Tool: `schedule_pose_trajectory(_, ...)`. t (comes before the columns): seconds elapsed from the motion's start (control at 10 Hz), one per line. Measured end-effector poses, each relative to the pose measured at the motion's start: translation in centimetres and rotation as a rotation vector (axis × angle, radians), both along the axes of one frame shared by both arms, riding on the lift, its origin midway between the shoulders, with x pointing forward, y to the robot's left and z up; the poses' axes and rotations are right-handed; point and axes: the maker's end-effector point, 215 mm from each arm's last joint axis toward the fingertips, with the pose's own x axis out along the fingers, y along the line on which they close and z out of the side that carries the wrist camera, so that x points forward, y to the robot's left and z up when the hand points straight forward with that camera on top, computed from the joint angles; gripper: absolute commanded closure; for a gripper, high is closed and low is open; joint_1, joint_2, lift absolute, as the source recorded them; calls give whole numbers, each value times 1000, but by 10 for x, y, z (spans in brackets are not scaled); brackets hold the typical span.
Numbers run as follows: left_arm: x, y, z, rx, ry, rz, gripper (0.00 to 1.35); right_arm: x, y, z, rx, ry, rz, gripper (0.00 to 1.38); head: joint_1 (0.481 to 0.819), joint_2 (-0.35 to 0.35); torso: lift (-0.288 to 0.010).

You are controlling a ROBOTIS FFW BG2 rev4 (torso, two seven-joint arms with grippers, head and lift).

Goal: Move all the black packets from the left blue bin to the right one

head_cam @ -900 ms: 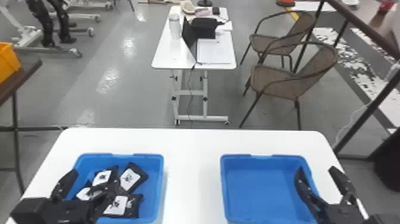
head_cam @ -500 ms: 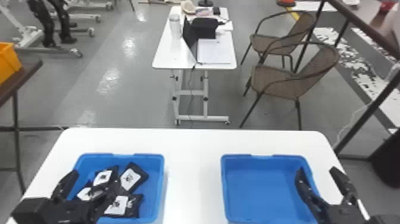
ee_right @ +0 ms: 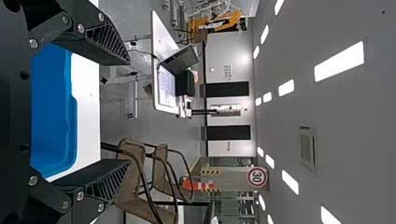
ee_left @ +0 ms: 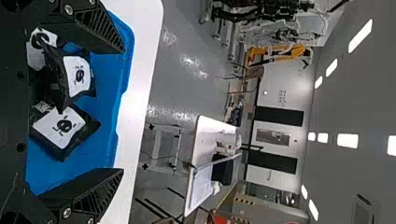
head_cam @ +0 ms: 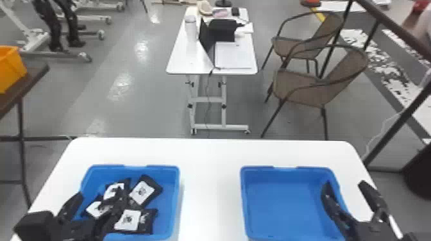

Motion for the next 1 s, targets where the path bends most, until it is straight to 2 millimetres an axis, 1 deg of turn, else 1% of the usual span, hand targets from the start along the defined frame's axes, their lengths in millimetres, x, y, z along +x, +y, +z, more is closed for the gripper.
schedule_pose_trajectory(0.1,5,11,-11,-30,26,26,127,0,0,-1,2,1,-1,292,695,36,0)
schedule_pose_trajectory(0.3,26,23,-28,-72,74,22,176,0,1,-3,11,7,0,292,695,55,0)
schedule_pose_trajectory(0.4,36,28,-36,-82,109,19,179,0,2,-4,16,9,1,292,695,60,0)
schedule_pose_trajectory(0.5,44,30,-48,-106,148,24,176,-1,3,-6,21,13,1,292,695,65,0)
schedule_pose_trajectory(0.7,56,26,-73,-148,230,-4,180,-1,3,-9,29,18,0,292,695,60,0)
schedule_pose_trajectory(0.9,70,33,-88,-123,288,-29,193,-1,3,-10,33,22,-2,292,695,67,0)
schedule_pose_trajectory(1.0,79,34,-97,-138,308,-48,206,-2,3,-11,38,25,-2,292,695,67,0)
